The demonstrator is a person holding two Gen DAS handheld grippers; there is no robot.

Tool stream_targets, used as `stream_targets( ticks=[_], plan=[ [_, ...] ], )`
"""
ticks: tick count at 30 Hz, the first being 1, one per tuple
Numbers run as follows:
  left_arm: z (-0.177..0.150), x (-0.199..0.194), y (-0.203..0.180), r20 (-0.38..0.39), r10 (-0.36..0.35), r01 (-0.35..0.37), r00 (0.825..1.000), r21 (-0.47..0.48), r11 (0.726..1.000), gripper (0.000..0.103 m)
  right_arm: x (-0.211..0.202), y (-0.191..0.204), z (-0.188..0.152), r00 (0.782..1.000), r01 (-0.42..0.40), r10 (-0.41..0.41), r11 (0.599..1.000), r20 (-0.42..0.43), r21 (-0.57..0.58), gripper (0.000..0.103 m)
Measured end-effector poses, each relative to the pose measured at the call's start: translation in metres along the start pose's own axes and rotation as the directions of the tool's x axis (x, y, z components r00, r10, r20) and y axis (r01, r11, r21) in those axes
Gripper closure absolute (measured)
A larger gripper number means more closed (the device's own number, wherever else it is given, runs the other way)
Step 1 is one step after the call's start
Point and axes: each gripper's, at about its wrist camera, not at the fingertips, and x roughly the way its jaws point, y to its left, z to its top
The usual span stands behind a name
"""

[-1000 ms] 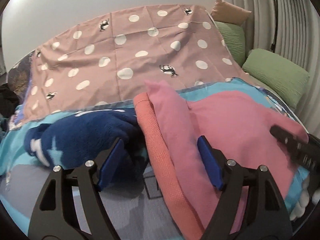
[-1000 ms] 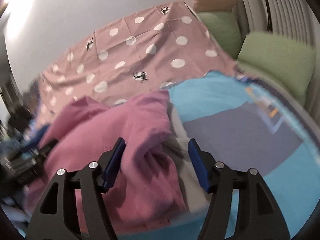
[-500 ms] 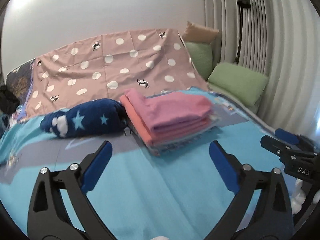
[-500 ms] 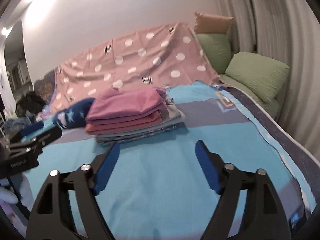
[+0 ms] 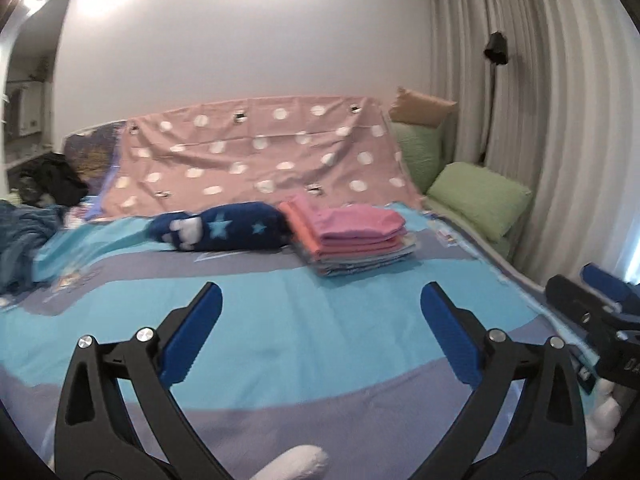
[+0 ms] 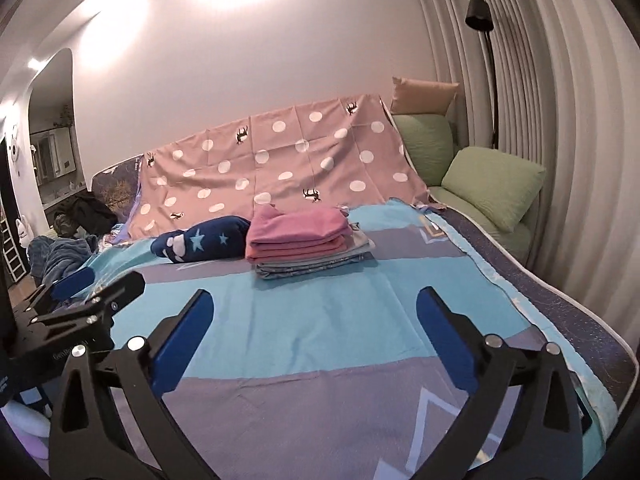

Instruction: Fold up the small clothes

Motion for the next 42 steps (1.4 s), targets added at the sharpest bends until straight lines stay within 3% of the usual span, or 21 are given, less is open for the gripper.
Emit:
stream_targets(
  ticks=[9, 21, 42],
  plan=[
    [-0.013, -0.045, 0.010, 0.020, 0.009, -0.009, 1.000, -0.005, 1.000, 0.002, -0.020, 0.020, -0.011, 0.998, 0.050, -0.051, 0.999, -0.031, -0.006, 0.001],
    [-0.028, -0.056, 0.027, 0.004, -0.040, 0.040, 0.999, -0.037, 0.999, 0.002, -0.026, 0.030, -0.019, 0.994, 0.087, -0.087, 0.996, -0.062, -0.001, 0.001],
    [-0.037, -0.055, 0.034, -0.021, -0.044, 0.043, 0.999, -0.028, 0.999, 0.002, -0.028, 0.041, -0.026, 0.993, 0.085, -0.087, 0.996, -0.084, -0.026, 0.001]
  ],
)
